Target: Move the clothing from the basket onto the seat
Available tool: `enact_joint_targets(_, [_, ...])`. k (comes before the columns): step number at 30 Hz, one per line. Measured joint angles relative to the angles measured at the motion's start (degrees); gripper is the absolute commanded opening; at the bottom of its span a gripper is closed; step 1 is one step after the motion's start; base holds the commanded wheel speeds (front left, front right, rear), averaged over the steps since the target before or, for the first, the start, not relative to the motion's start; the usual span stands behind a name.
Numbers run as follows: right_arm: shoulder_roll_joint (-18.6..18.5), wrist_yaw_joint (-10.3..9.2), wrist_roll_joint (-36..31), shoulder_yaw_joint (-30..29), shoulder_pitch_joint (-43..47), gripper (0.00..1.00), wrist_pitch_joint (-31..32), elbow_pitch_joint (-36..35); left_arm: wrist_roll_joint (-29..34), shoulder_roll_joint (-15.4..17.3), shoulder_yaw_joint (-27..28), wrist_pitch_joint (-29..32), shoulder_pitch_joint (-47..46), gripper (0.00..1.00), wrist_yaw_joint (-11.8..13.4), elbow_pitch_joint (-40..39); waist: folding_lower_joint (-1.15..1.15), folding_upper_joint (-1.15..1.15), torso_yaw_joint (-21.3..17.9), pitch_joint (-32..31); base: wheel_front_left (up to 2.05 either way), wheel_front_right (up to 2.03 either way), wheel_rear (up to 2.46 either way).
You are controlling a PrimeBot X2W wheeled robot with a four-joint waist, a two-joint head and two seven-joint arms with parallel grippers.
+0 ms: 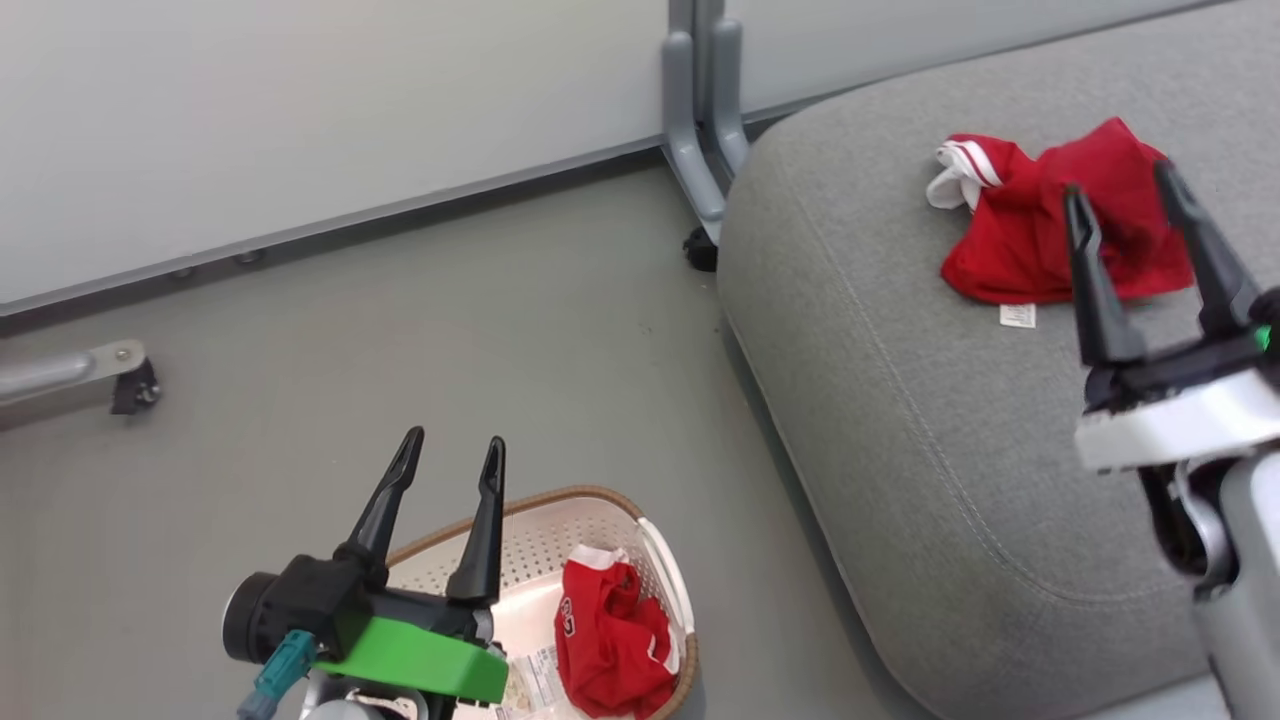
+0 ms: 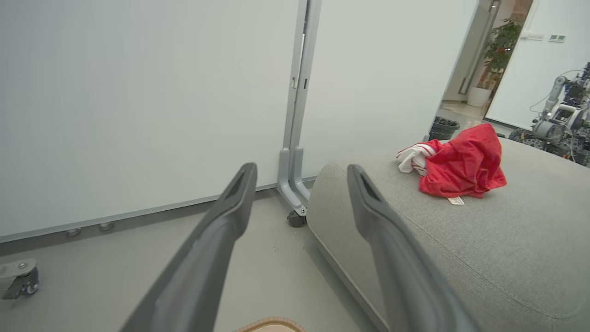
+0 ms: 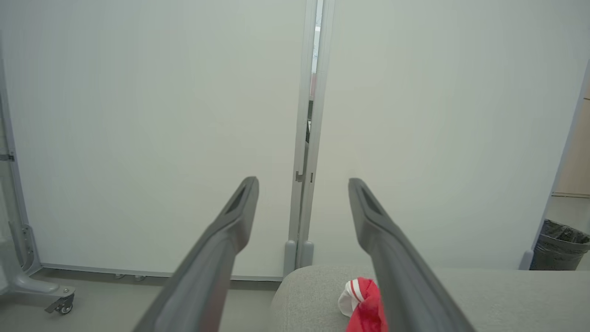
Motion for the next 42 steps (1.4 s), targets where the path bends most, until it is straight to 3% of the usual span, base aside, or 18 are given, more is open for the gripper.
enact_joint_targets(11, [9.7, 0.03, -2.4, -0.5, 13.8, 1.00, 0.0, -4.4, -0.6, -0.5, 5.7, 0.0, 3.4, 1.00, 0.0, 0.7, 0.00, 0.00, 6.1, -3.4, 0.00, 0.00, 0.00])
enact_joint_targets(18, [12.6, 0.03, -4.8, -1.5, 18.4, 1.00, 0.0, -2.6, -1.9, -0.5, 7.1, 0.0, 5.3, 1.00, 0.0, 2.3, 0.00, 0.00, 9.7, -5.1, 0.00, 0.00, 0.00])
enact_joint_targets(27, [13.9, 0.01, -5.9, -1.7, 20.7, 1.00, 0.0, -1.1, -2.7, -0.5, 8.0, 0.0, 6.7, 1.00, 0.0, 2.8, 0.00, 0.00, 12.4, -6.4, 0.00, 0.00, 0.00])
enact_joint_targets(42, [14.0, 0.01, -5.7, -2.2, 20.6, 1.00, 0.0, -0.1, -2.7, -0.5, 8.2, 0.0, 6.8, 1.00, 0.0, 3.4, 0.00, 0.00, 12.7, -6.7, 0.00, 0.00, 0.00])
